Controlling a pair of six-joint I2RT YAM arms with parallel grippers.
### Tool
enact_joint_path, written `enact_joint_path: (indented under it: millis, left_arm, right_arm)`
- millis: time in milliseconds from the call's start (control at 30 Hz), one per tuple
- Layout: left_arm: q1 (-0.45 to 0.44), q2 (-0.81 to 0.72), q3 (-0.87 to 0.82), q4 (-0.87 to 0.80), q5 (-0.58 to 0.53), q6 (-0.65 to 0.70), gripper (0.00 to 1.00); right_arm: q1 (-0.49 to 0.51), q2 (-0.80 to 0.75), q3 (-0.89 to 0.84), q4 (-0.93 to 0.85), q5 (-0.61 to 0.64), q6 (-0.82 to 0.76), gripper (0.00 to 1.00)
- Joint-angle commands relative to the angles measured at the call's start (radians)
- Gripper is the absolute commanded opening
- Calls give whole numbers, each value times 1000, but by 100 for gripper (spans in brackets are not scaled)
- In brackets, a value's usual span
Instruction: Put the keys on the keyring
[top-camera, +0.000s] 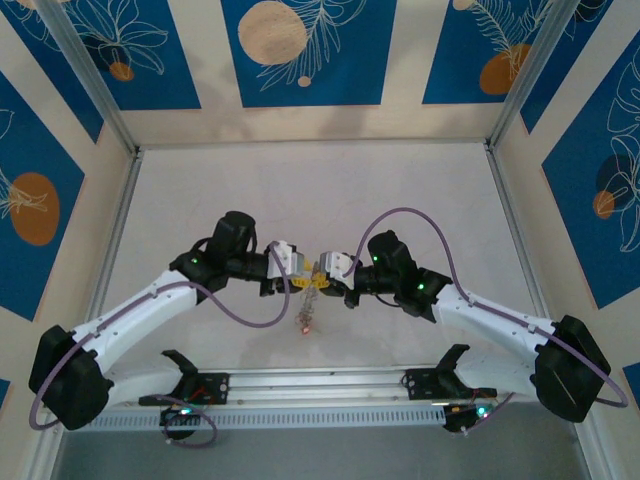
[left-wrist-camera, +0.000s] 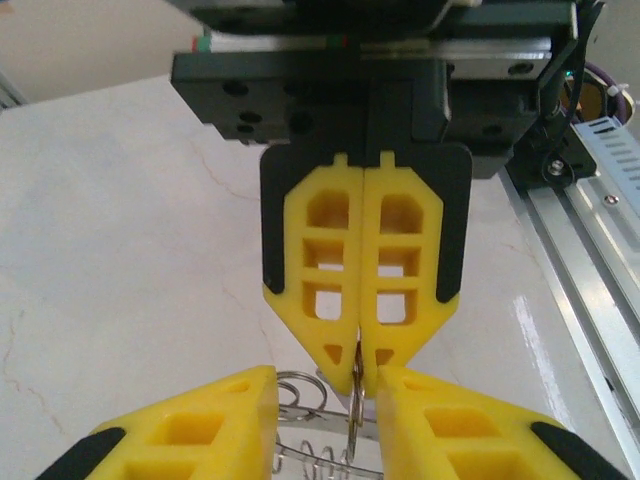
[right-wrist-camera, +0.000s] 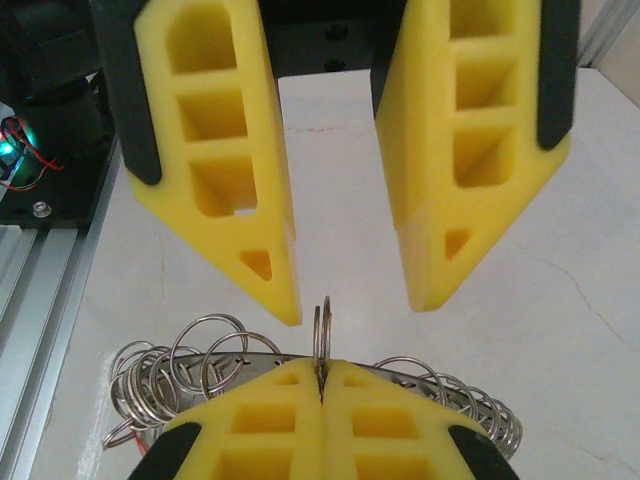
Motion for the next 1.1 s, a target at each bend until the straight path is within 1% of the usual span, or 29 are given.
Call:
enact_joint_path:
  millis: [0, 100, 233, 300, 333, 367, 533, 633, 767, 867, 1067]
  left_arm:
    - [-10, 23, 33, -62, 2, 56, 31]
    - [-14, 48, 51, -106, -11, 85, 30]
    - [-38, 75, 78, -161, -51, 130, 24]
    - [-48, 78, 83, -165, -77, 139, 13]
    - [-50, 78, 84, -163, -85, 142, 4]
    - [-50, 78, 84, -160, -89, 144, 0]
    - [-50, 47, 56, -107, -109, 126, 0]
    - [-49, 30, 46, -85, -62, 108, 0]
    - [-46, 6, 21, -5, 2, 55, 0]
    - [-44, 1, 14, 33, 38, 34, 0]
    - [-42, -8, 2, 72, 49, 15, 0]
  right_arm:
    - [6, -11, 36, 46, -20, 0, 0]
    - [6, -9, 38, 47, -23, 0, 0]
    - [6, -6, 38, 50, -26, 5, 0]
    - [6, -5, 39, 53, -28, 6, 0]
    - [6, -5, 39, 54, -30, 5, 0]
    - [6, -6, 39, 52, -30, 5, 0]
    - [-9, -32, 3, 76, -41, 15, 0]
    - [-30, -62, -33, 100, -58, 40, 6]
    - [-37, -77, -56, 109, -75, 51, 18]
    - [-37, -70, -58, 108, -82, 51, 19]
    - [-41, -63, -69, 115, -73, 47, 28]
